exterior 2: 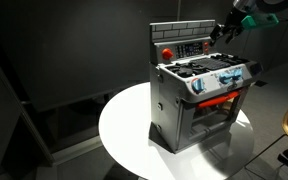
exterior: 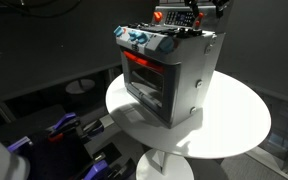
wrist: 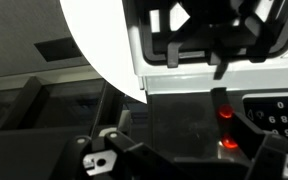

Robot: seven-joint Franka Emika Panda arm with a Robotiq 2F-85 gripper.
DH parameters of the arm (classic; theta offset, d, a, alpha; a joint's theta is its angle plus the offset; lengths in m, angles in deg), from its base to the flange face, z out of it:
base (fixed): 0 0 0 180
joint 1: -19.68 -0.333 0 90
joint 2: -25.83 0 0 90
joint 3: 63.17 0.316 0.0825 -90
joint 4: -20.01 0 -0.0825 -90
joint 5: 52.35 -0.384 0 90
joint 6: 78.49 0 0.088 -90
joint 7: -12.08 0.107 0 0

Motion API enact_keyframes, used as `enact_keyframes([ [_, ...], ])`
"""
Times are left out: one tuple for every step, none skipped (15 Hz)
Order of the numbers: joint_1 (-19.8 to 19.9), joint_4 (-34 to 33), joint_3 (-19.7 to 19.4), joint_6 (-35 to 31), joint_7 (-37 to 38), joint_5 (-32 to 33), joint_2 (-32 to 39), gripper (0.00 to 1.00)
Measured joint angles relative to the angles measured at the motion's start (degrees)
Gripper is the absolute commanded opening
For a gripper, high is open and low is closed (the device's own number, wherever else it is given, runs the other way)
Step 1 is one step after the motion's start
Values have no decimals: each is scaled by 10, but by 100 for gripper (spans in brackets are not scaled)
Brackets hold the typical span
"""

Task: Press the top button on the right side of the stove

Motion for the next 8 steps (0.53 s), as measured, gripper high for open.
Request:
enact_keyframes([
  [0,-3,0,0,2,0,3,100],
  [-1,-7,-1,0,3,0,7,100],
  [-1,-11,-1,0,3,0,10,100],
  [-1,-16,-2,-1,3,0,15,100],
  [-2,-20,-2,-2,3,0,19,100],
  [-2,-24,-3,-3,3,0,23,100],
  [-3,-28,-4,-3,3,0,27,100],
  [-3,-31,-5,-4,3,0,30,100],
])
